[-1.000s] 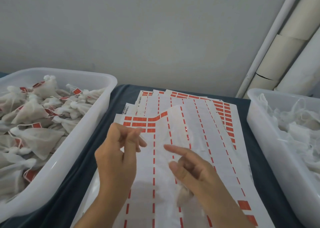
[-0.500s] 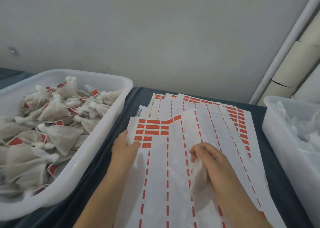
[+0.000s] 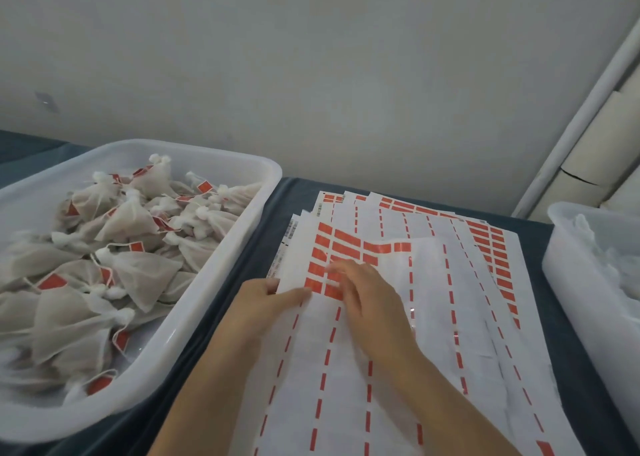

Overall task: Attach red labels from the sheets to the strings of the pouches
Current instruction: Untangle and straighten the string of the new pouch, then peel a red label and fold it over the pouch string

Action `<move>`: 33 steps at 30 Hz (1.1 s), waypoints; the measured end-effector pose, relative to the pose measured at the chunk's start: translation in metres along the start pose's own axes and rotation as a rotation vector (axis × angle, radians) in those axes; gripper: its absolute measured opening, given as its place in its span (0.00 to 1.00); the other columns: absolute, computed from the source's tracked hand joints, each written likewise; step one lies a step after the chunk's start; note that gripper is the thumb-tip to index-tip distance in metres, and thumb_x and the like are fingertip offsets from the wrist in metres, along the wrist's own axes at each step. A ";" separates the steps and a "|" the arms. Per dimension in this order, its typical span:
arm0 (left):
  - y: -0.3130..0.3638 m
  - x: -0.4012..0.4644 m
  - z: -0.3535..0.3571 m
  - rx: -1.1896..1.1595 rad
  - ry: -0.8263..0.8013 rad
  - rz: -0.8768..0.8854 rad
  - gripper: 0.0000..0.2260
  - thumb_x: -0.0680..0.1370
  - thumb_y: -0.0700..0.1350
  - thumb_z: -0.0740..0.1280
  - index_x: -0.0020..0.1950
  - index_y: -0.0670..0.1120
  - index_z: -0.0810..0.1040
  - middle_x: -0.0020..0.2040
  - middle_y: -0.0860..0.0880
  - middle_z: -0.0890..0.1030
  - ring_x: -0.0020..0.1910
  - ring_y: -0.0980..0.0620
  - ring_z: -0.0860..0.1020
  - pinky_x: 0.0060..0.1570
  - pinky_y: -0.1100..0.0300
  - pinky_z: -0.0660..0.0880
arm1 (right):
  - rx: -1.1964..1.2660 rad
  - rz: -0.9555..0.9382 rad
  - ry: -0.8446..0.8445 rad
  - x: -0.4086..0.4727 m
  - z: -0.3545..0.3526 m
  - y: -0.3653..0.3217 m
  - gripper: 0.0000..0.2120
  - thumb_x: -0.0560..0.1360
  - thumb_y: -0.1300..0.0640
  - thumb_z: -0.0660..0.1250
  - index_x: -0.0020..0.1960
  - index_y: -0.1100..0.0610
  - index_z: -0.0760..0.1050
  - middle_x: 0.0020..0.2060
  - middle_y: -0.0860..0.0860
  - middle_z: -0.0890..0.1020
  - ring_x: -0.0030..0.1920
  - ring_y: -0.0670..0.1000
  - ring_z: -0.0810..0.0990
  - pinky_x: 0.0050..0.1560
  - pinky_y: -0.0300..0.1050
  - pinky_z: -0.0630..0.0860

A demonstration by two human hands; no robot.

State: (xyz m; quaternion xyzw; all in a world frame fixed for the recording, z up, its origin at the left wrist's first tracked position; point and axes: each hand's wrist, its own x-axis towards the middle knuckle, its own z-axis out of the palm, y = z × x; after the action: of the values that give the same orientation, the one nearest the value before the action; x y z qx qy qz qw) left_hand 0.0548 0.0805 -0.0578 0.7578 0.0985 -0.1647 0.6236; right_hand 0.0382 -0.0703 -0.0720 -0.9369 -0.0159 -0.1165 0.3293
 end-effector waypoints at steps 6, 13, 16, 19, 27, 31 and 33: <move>0.001 -0.003 -0.002 -0.042 -0.096 0.106 0.07 0.70 0.52 0.71 0.40 0.49 0.83 0.37 0.49 0.85 0.35 0.47 0.83 0.38 0.53 0.80 | -0.047 -0.133 0.063 -0.006 -0.004 -0.002 0.19 0.72 0.40 0.63 0.60 0.44 0.76 0.58 0.39 0.75 0.49 0.35 0.69 0.45 0.19 0.59; 0.005 -0.010 -0.002 0.061 -0.222 0.289 0.07 0.74 0.47 0.68 0.38 0.54 0.84 0.39 0.55 0.84 0.38 0.55 0.83 0.32 0.70 0.76 | -0.031 -0.171 0.068 -0.007 -0.018 -0.003 0.21 0.68 0.40 0.63 0.53 0.51 0.82 0.50 0.45 0.82 0.44 0.37 0.73 0.45 0.22 0.64; 0.004 -0.011 0.000 0.141 -0.174 0.351 0.05 0.75 0.47 0.67 0.41 0.52 0.82 0.39 0.57 0.84 0.38 0.57 0.83 0.34 0.69 0.76 | -0.036 -0.217 0.045 -0.009 -0.021 -0.003 0.22 0.69 0.41 0.61 0.52 0.53 0.82 0.48 0.45 0.82 0.43 0.37 0.73 0.45 0.22 0.65; 0.004 -0.011 0.002 0.226 -0.166 0.394 0.04 0.76 0.48 0.66 0.46 0.52 0.80 0.41 0.57 0.84 0.40 0.56 0.83 0.41 0.64 0.79 | -0.026 -0.224 0.021 -0.011 -0.025 -0.002 0.21 0.69 0.40 0.61 0.52 0.52 0.82 0.47 0.45 0.82 0.42 0.36 0.73 0.44 0.22 0.65; 0.005 -0.014 0.003 0.207 -0.150 0.415 0.06 0.76 0.45 0.65 0.51 0.53 0.79 0.49 0.56 0.82 0.47 0.54 0.81 0.50 0.58 0.79 | 0.022 -0.233 0.047 -0.009 -0.029 -0.004 0.21 0.67 0.40 0.62 0.51 0.51 0.83 0.43 0.35 0.74 0.41 0.33 0.74 0.42 0.21 0.68; 0.005 -0.014 0.001 0.189 -0.147 0.423 0.06 0.77 0.45 0.65 0.50 0.54 0.79 0.49 0.57 0.82 0.47 0.54 0.81 0.49 0.60 0.79 | 0.046 -0.252 0.045 -0.008 -0.030 -0.006 0.20 0.68 0.41 0.62 0.50 0.52 0.83 0.41 0.33 0.74 0.42 0.34 0.75 0.43 0.21 0.69; 0.005 -0.014 0.000 0.185 -0.152 0.430 0.06 0.76 0.46 0.65 0.49 0.55 0.79 0.48 0.57 0.82 0.46 0.55 0.81 0.47 0.63 0.78 | 0.077 -0.250 0.038 -0.007 -0.032 -0.006 0.20 0.68 0.42 0.62 0.50 0.53 0.83 0.40 0.31 0.72 0.45 0.32 0.74 0.47 0.20 0.68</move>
State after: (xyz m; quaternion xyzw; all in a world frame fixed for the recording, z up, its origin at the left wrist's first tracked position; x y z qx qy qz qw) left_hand 0.0436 0.0802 -0.0485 0.8008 -0.1279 -0.0929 0.5777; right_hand 0.0242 -0.0851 -0.0458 -0.9118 -0.1309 -0.1738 0.3483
